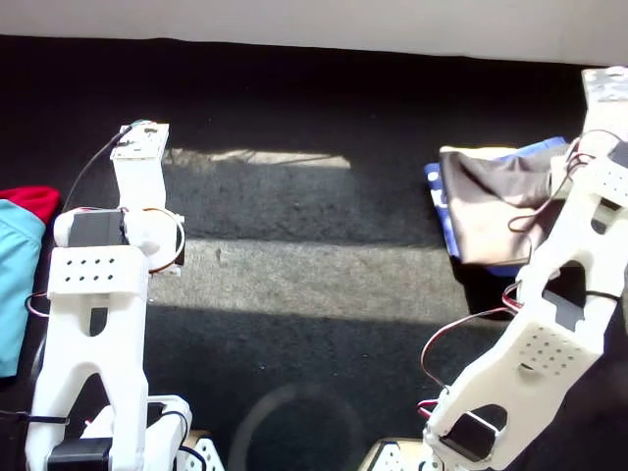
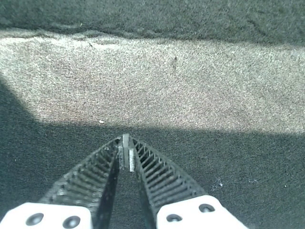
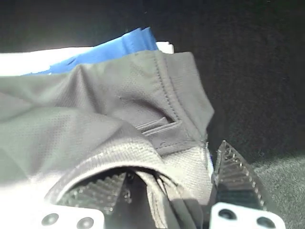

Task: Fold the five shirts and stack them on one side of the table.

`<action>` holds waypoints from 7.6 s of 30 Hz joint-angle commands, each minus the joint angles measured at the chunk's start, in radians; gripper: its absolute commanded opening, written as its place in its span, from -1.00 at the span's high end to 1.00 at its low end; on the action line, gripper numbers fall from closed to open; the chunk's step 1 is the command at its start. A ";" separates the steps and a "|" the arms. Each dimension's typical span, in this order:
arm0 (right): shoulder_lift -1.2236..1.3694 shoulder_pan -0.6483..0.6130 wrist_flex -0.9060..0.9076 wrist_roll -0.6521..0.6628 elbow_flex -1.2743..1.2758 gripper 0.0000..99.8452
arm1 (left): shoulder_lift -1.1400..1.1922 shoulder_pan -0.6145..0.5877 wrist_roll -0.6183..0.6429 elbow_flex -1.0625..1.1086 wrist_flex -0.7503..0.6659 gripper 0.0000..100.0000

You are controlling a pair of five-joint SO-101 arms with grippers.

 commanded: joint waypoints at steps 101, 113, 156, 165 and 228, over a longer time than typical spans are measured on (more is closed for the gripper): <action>0.031 -0.050 0.387 -0.431 -0.114 0.84 | -0.031 -0.007 -0.008 -0.008 -0.046 0.98; 0.033 -0.053 0.309 -0.430 -0.108 0.90 | -0.031 -0.007 -0.008 -0.010 -0.046 0.98; 0.127 -0.059 0.071 -0.390 -0.418 0.56 | -0.031 -0.007 -0.008 -0.005 -0.043 0.98; 0.136 -0.101 0.074 -0.381 -0.361 0.99 | -0.031 -0.007 -0.008 -0.005 -0.046 0.98; -0.087 -0.209 0.593 -0.362 -0.826 0.92 | -0.030 -0.740 -0.370 -0.412 0.160 0.91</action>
